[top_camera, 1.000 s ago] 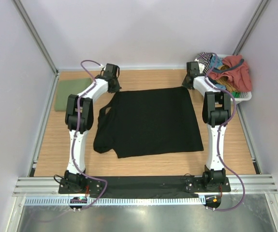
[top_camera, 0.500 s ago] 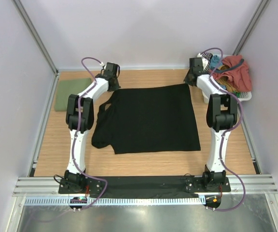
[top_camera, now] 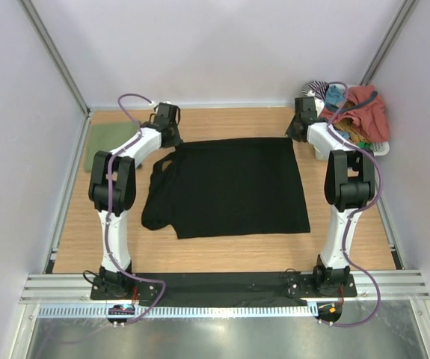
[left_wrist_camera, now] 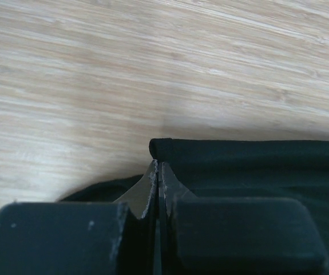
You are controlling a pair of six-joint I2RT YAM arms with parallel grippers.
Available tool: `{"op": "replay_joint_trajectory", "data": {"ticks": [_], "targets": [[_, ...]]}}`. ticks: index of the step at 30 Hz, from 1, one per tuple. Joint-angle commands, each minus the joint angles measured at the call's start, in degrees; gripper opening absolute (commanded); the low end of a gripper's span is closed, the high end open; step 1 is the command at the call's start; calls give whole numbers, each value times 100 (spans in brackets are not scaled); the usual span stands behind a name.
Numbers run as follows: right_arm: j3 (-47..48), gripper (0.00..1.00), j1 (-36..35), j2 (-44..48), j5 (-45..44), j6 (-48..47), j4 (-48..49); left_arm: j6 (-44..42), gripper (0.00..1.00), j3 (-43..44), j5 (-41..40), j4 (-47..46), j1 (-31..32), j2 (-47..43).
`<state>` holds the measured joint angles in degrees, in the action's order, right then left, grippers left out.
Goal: Fold and stack the tank tops
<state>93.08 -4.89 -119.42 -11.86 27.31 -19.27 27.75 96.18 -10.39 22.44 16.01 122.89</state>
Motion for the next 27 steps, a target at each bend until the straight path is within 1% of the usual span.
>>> {"op": "replay_joint_trajectory", "data": {"ticks": [1,9,16,22,27], "targets": [[-271,1,-30,586,-123,90,230,-120,0,-240,2,-398,-19,-581],[-861,1,-21,1095,-326,125,318,-94,0,-1039,196,-714,-1,-1205],[-1282,1,-21,1561,-440,161,257,-156,0,-1514,248,-881,34,-1671],[-1819,1,-4,2070,-467,196,327,-156,0,-1874,187,-934,148,-2040],[-2310,1,40,2440,-414,283,406,-138,0,-2217,-15,-978,315,-2392]]}}
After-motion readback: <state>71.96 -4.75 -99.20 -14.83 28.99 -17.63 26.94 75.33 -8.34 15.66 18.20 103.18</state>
